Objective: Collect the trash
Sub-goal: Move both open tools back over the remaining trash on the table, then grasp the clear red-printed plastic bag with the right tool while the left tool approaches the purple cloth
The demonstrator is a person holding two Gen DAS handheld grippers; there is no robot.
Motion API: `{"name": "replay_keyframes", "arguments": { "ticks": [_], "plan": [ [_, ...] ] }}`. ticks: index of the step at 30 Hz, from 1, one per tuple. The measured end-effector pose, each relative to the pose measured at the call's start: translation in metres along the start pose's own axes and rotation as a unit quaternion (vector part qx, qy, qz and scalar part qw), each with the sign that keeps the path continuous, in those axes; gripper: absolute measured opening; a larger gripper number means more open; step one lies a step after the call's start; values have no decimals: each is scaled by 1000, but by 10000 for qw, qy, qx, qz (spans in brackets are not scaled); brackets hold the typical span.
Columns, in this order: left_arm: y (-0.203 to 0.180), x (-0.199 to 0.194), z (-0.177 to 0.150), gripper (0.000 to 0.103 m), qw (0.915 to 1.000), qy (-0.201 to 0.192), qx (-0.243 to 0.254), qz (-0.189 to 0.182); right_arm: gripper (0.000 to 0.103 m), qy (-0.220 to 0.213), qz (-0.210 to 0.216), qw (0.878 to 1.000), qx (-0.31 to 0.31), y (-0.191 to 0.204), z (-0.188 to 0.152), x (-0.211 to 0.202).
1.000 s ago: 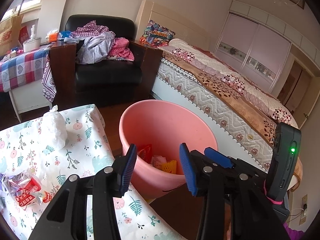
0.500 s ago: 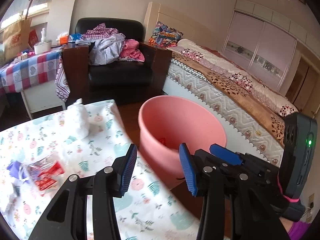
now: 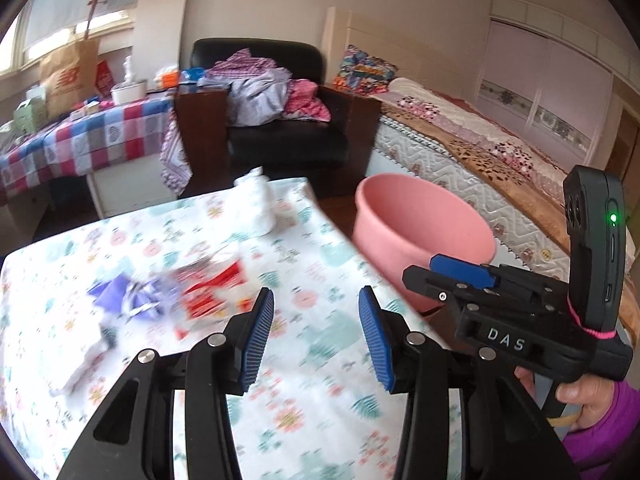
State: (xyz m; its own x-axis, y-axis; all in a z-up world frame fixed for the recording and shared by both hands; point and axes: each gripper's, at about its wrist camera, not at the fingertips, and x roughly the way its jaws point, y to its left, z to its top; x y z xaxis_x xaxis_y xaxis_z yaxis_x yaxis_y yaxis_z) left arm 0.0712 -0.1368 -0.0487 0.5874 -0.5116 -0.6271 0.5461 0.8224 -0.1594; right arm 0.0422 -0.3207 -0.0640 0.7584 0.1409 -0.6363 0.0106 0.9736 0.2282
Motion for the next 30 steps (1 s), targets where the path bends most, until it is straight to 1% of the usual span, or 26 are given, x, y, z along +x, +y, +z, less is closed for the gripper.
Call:
{"name": "replay_keyframes", "arguments": {
  "ticks": [6, 14, 23, 30],
  "plan": [
    [34, -20, -15, 43, 9996, -8, -224, 197, 41, 140, 183, 9995, -226, 23, 1, 11],
    [73, -35, -35, 43, 9968, 77, -628, 490, 41, 275, 452, 9977, -430, 47, 6, 25],
    [106, -48, -40, 43, 9912, 49, -1036, 817, 41, 379, 941, 9922, -727, 80, 19, 52],
    [125, -50, -40, 43, 9877, 55, -1208, 988, 41, 456, 1083, 9893, -862, 92, 32, 76]
  ]
}}
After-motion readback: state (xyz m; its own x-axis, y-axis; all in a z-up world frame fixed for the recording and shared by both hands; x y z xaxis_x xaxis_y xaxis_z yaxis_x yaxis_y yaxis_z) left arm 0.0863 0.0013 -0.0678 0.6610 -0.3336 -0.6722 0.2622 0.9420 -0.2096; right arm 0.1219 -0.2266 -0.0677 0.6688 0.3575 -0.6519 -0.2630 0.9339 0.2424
